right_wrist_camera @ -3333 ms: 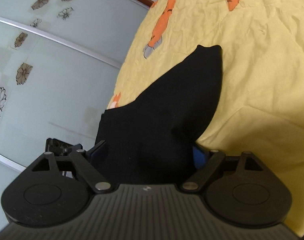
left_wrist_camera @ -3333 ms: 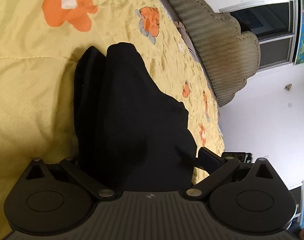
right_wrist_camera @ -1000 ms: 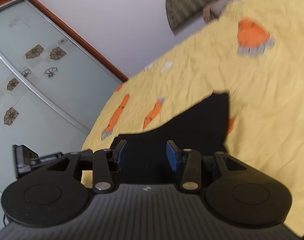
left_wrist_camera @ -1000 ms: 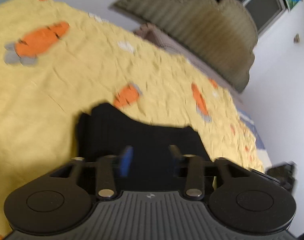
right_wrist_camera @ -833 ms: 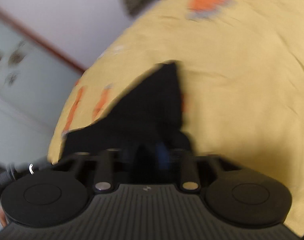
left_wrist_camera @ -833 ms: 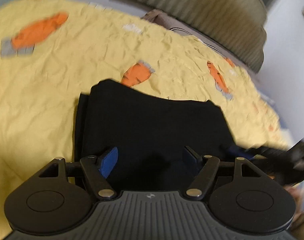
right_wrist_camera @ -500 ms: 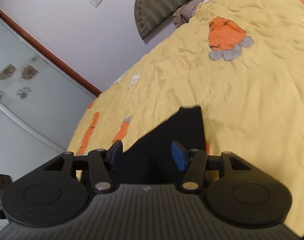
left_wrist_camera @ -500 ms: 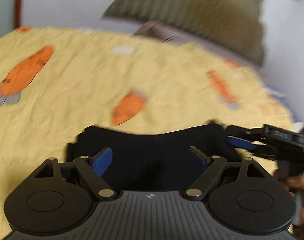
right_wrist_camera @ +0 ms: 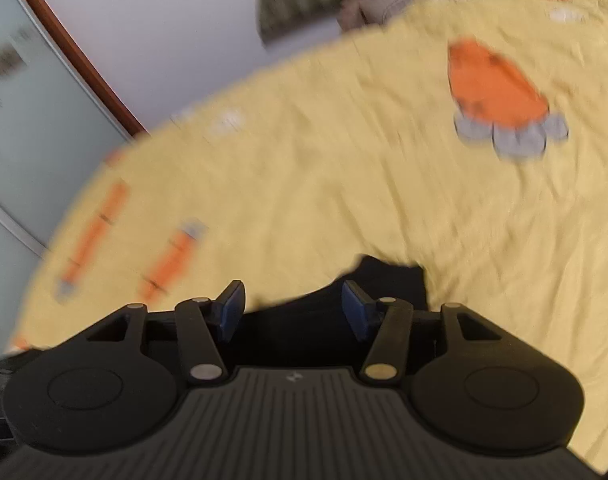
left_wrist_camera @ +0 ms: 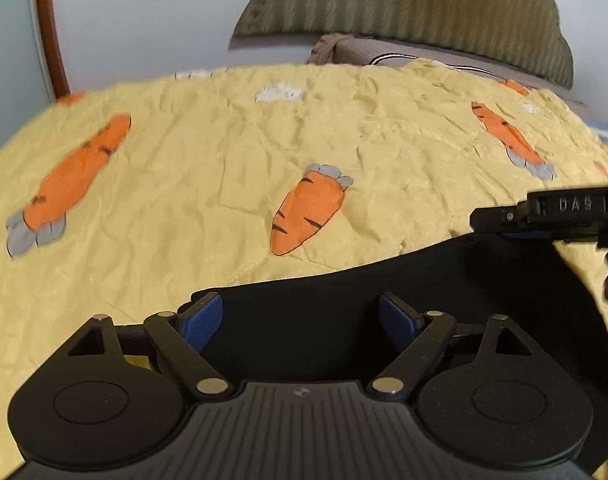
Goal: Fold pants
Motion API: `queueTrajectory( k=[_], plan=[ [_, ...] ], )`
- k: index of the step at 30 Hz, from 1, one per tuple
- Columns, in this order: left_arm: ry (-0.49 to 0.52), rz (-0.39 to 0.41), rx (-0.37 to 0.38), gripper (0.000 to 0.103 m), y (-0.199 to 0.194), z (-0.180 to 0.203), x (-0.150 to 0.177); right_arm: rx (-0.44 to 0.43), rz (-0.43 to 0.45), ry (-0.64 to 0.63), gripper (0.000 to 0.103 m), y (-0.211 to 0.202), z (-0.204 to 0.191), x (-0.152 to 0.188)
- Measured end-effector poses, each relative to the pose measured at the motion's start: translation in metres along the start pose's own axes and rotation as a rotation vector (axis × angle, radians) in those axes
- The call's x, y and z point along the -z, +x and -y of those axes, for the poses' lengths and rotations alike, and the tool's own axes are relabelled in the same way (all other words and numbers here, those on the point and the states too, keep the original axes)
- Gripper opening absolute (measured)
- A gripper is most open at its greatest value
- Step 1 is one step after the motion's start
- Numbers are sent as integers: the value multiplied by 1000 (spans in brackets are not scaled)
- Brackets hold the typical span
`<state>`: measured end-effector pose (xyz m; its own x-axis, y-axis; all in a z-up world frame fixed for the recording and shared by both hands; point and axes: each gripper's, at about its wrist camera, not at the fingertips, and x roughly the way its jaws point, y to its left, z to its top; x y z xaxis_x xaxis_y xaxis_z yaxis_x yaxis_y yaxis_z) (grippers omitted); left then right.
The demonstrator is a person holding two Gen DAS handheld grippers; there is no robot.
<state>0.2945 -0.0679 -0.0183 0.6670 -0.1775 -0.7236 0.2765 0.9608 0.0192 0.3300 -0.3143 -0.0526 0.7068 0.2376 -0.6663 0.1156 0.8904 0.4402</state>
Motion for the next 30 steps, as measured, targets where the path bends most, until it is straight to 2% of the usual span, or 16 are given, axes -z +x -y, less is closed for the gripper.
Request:
queueTrajectory(
  k=[2,5,8,9,11,14,17,20,22,24,26,27,30],
  plan=[
    [42,18,-32,87,-2,7,4,18,19,-20,48,-2,-3,4],
    [69,39,-58,88,-5,12,9,65,66,-76,51,-26,-20,14],
    [45,55,-57,89,-8,10,13,82,119,-211,66,-71,-41,41],
    [43,64,-59,89,-10,10,16,87,119,-248,69,-81,-46,53],
    [45,81,-71,92,-10,12,21,106,99,-302,70,-90,-51,76],
    [71,114,-112,97,-11,18,29,168,54,-381,69,-81,-51,100],
    [74,129,-137,98,-12,22,32,191,83,-371,72,-75,-46,108],
    [39,124,-132,98,-16,18,35,241,126,-344,66,-92,-58,113],
    [26,130,-126,98,-20,15,39,202,156,-336,66,-107,-64,121],
    [18,134,-120,98,-25,14,45,173,132,-342,67,-112,-66,131],
    [12,137,-116,98,-29,13,50,189,99,-377,69,-102,-64,142],
    [12,137,-113,98,-32,12,53,184,113,-370,71,-100,-60,145],
    [-12,131,-98,98,-39,7,60,184,109,-320,71,-104,-57,141]
  ],
)
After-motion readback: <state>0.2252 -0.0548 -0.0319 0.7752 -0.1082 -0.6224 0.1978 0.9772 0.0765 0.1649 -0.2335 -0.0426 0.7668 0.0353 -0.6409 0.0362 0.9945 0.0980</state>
